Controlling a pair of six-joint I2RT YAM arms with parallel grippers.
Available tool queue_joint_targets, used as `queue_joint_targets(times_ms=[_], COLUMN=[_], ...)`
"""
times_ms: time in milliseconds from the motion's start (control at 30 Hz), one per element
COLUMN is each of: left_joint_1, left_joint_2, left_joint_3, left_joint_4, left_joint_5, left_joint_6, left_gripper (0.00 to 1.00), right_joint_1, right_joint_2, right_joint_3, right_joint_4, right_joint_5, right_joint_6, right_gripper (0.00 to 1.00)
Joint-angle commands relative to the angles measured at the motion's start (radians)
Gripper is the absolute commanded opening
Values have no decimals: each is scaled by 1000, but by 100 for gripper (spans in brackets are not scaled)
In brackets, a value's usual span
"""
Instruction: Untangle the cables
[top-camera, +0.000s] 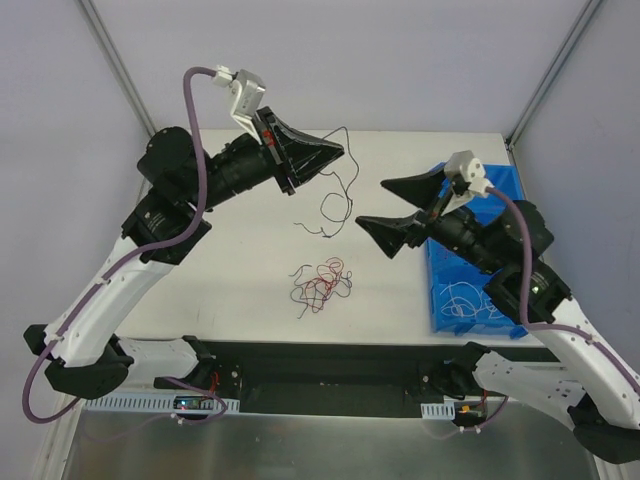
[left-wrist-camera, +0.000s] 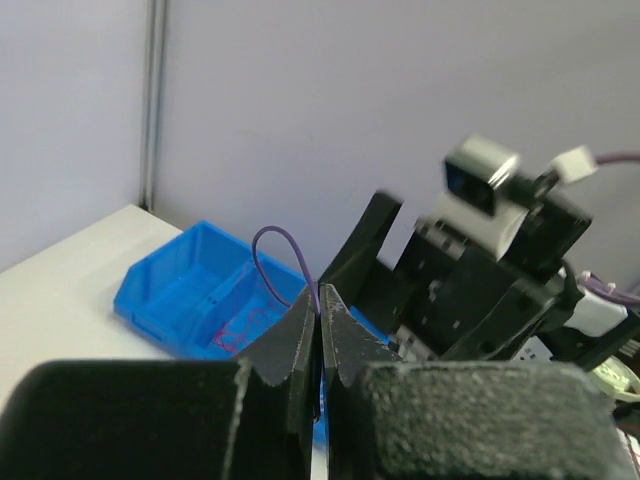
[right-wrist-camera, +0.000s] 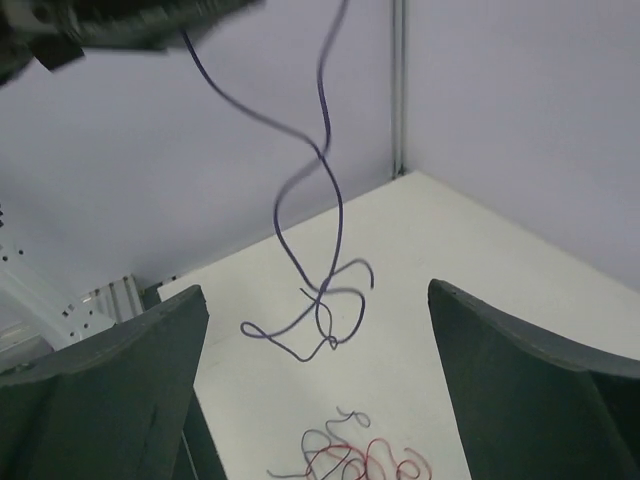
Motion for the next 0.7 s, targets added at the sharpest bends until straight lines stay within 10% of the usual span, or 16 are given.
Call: queue_joint_targets(times_ms=[0, 433, 667], left_joint_1=[-7, -7, -7], left_joint_2=[50, 104, 110], left_joint_3=[10, 28, 27], left_joint_4=[51, 96, 113], left_joint_5=[117, 175, 178], left_joint_6=[-96, -183, -180], left_gripper=[0, 0, 0], right_joint_1=[-28, -25, -26], right_joint_2=[38, 94, 97], right_joint_3=[111, -6, -40], right_joint_4=[-71, 206, 253], right_joint_5=[-80, 67, 108], right_joint_6=[-97, -5, 35], right_gripper=[94, 86, 54])
